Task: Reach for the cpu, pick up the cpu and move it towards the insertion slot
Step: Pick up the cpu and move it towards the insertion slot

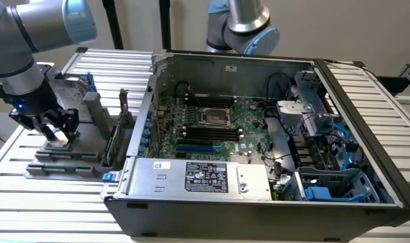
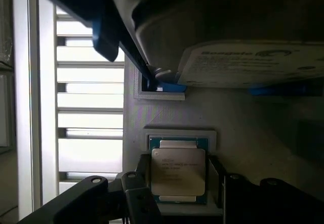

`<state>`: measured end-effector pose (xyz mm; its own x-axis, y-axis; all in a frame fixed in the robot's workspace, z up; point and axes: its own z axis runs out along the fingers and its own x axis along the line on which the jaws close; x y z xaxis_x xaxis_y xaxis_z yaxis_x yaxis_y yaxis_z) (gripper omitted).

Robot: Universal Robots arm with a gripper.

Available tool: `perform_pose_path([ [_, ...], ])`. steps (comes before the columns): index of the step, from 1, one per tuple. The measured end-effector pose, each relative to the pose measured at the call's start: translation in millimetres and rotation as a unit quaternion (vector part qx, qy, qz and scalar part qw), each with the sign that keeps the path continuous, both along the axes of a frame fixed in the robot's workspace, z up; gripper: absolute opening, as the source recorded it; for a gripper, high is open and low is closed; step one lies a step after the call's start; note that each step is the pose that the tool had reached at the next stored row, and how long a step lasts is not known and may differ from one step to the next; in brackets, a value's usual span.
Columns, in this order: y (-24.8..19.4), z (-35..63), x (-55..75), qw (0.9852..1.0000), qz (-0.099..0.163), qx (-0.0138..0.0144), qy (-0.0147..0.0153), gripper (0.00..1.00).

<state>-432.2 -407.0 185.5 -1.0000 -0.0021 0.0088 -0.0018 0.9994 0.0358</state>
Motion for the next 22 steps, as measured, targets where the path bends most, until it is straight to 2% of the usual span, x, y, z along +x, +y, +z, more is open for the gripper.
perform_pose_path([
  [5,0.1,-0.1,0.0,1.0000,0.000,-0.0002,0.0024,0.54],
  [14,0.0,4.5,0.0,1.0000,0.000,-0.0003,0.0099,0.54],
  [19,0.0,11.9,0.0,0.9999,0.000,-0.0002,0.0103,0.54],
  [22,0.0,18.6,0.1,1.0000,0.000,-0.0002,0.0095,0.54],
])
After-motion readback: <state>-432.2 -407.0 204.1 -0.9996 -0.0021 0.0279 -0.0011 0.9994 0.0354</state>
